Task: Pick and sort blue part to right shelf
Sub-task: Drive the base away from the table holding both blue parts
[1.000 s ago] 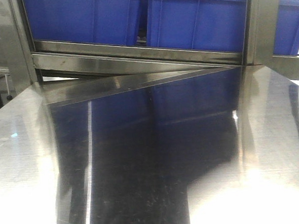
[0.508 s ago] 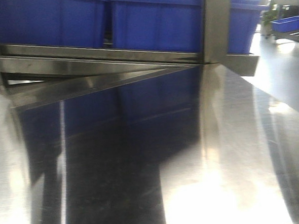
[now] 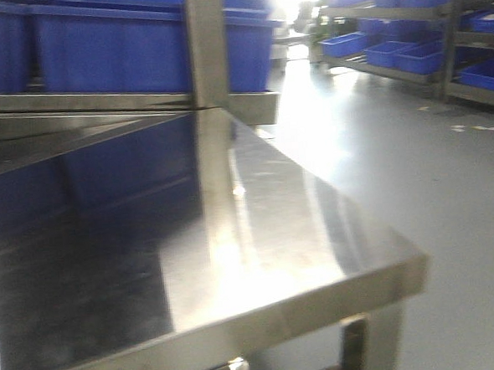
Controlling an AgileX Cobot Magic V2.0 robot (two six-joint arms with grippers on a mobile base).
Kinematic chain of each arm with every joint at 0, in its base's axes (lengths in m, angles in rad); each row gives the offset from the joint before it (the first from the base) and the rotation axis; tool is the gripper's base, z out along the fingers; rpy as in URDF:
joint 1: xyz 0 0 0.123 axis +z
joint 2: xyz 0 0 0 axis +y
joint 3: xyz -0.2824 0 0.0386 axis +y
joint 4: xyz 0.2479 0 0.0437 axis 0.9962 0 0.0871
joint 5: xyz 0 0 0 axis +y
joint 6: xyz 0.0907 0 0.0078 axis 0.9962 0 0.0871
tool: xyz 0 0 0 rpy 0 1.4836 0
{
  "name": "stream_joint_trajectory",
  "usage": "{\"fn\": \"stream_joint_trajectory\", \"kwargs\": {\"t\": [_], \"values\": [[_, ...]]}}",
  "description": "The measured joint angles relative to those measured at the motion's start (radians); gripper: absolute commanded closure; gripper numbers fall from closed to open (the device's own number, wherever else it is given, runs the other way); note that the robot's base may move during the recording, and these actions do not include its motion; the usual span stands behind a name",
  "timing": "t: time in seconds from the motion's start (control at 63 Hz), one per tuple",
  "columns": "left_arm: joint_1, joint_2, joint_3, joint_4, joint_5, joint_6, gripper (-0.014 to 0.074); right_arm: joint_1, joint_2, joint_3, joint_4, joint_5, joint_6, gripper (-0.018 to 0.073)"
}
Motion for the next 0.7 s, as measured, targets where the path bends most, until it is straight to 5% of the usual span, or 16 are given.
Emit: {"fn": "stream_joint_trajectory", "kwargs": {"t": [0.698], "values": [[0.000, 0.000, 0.000, 0.000, 0.000, 0.000, 0.0304, 0.000, 0.000, 0.000, 0.000, 0.000, 0.000, 0.0159]]}}
